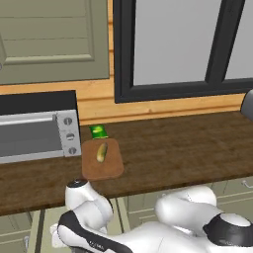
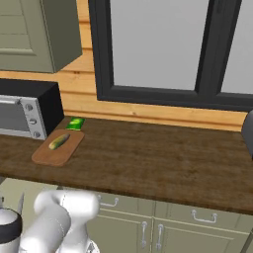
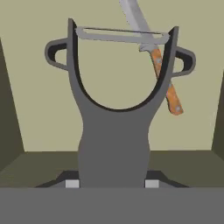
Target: Place the appropriate cutting tool for cutting the cucumber skin on the cutting board.
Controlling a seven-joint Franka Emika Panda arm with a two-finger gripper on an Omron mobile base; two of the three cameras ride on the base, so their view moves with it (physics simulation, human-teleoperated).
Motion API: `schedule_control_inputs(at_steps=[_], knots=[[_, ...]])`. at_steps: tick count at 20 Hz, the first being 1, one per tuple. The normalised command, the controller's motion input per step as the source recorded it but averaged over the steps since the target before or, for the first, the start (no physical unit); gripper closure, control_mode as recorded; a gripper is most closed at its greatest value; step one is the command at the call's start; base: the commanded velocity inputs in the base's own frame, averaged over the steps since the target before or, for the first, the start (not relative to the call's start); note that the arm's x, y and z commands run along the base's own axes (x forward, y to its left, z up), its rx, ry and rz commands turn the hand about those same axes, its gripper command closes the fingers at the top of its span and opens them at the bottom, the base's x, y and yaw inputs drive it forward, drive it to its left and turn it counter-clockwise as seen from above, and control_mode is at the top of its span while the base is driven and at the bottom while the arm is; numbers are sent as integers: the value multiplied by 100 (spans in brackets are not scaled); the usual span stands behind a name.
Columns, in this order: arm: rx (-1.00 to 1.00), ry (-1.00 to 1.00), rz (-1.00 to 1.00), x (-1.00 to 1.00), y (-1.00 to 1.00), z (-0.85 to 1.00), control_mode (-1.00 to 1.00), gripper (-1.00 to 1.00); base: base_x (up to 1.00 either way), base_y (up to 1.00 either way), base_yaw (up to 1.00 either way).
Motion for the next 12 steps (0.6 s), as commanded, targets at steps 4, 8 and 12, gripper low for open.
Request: schedule_control_inputs(at_steps=[4, 8, 12], knots=[[2, 4, -9, -33, -53, 100, -100, 100, 0, 0, 0], [0, 4, -17, -1, -90, 99, -100, 100, 0, 0, 0], [0, 1, -19, 0, -99, 76, -100, 100, 0, 0, 0]])
